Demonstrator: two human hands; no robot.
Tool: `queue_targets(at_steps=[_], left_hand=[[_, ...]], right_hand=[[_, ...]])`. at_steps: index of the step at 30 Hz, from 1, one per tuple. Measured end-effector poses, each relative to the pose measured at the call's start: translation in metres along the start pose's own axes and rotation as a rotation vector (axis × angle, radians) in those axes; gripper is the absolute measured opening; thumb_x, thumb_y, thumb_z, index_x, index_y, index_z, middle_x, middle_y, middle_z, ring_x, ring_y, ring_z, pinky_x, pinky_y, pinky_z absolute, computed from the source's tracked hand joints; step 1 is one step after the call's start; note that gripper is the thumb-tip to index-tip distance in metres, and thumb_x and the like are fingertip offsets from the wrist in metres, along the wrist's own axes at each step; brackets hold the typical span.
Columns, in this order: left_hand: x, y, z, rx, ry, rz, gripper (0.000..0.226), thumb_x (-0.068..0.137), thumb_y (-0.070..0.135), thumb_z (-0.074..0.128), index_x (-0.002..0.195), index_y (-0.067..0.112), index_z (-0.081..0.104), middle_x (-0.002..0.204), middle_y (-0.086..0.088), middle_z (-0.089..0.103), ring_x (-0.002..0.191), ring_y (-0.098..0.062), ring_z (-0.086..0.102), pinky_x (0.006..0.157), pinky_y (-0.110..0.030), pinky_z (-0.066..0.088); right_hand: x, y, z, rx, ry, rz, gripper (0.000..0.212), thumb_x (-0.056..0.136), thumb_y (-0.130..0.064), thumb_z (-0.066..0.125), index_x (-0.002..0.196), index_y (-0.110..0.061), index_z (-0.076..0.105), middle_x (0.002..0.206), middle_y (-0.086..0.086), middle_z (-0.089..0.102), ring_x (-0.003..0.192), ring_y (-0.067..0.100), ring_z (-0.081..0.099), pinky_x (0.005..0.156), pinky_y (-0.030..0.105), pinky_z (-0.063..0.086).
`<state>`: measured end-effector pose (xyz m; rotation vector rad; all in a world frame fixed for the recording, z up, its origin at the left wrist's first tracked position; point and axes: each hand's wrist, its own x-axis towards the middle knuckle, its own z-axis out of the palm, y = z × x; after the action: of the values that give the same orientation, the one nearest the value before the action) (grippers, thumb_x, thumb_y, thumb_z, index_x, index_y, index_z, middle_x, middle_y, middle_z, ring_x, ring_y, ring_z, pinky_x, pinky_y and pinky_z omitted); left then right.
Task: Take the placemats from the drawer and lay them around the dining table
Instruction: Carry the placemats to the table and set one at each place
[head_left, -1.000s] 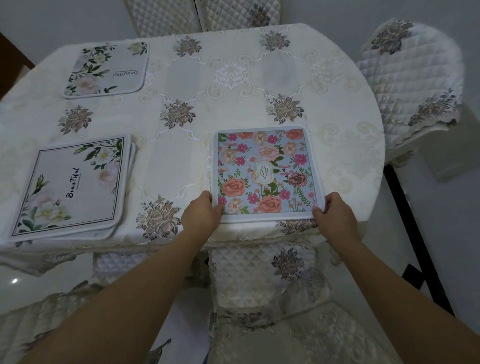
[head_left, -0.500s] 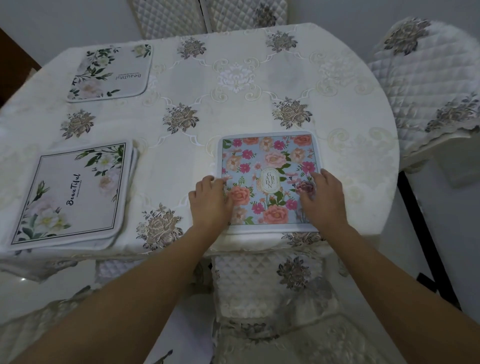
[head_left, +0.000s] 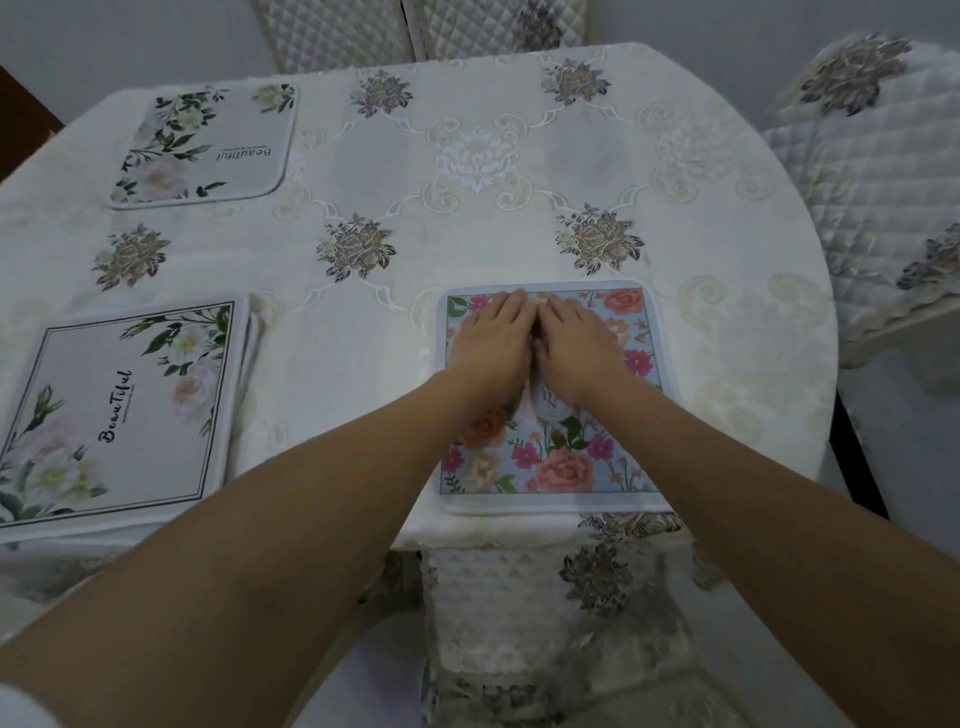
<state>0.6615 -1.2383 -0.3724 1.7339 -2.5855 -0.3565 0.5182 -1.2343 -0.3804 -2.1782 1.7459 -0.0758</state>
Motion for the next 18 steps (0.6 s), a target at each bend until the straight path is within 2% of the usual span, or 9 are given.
queue_targets(at_steps=[4, 9, 13, 18], left_hand=[[0.0, -0.009, 0.013, 0.051, -0.037, -0.011, 0.058, 0.104, 0.036, 0.026, 0.157, 0.015, 0.014, 0.164, -0.004, 0.011, 0.151, -0.022, 0.008, 0.121, -0.042, 0.013], [0.009, -0.01, 0.01, 0.11, -0.038, -0.011, 0.059, 0.103, 0.042, 0.026, 0.156, 0.016, 0.019, 0.163, -0.006, 0.018, 0.148, -0.025, 0.017, 0.115, -0.047, 0.023], [0.013, -0.017, 0.007, 0.095, -0.129, -0.088, 0.069, 0.099, 0.057, 0.022, 0.157, 0.022, 0.01, 0.165, -0.006, 0.005, 0.15, -0.031, 0.006, 0.118, -0.054, 0.016], [0.012, -0.029, 0.001, 0.107, -0.143, -0.097, 0.074, 0.097, 0.062, 0.024, 0.157, 0.022, 0.005, 0.165, -0.006, 0.001, 0.151, -0.029, 0.003, 0.12, -0.051, 0.014]], right_hand=[[0.002, 0.001, 0.006, -0.027, 0.027, 0.005, 0.054, 0.103, -0.035, 0.031, 0.153, -0.015, 0.021, 0.16, 0.004, 0.02, 0.148, 0.026, 0.013, 0.12, 0.044, 0.014], [0.002, 0.005, 0.006, -0.044, 0.066, -0.007, 0.054, 0.104, -0.035, 0.031, 0.154, -0.017, 0.021, 0.16, 0.002, 0.022, 0.148, 0.024, 0.016, 0.12, 0.041, 0.014], [-0.001, 0.009, 0.005, -0.046, 0.072, -0.019, 0.054, 0.104, -0.038, 0.029, 0.154, -0.018, 0.022, 0.16, 0.002, 0.022, 0.147, 0.023, 0.016, 0.118, 0.041, 0.015], [-0.008, 0.019, 0.003, -0.023, 0.139, 0.066, 0.05, 0.102, -0.038, 0.031, 0.149, -0.019, 0.031, 0.156, 0.005, 0.028, 0.145, 0.025, 0.022, 0.116, 0.042, 0.018]])
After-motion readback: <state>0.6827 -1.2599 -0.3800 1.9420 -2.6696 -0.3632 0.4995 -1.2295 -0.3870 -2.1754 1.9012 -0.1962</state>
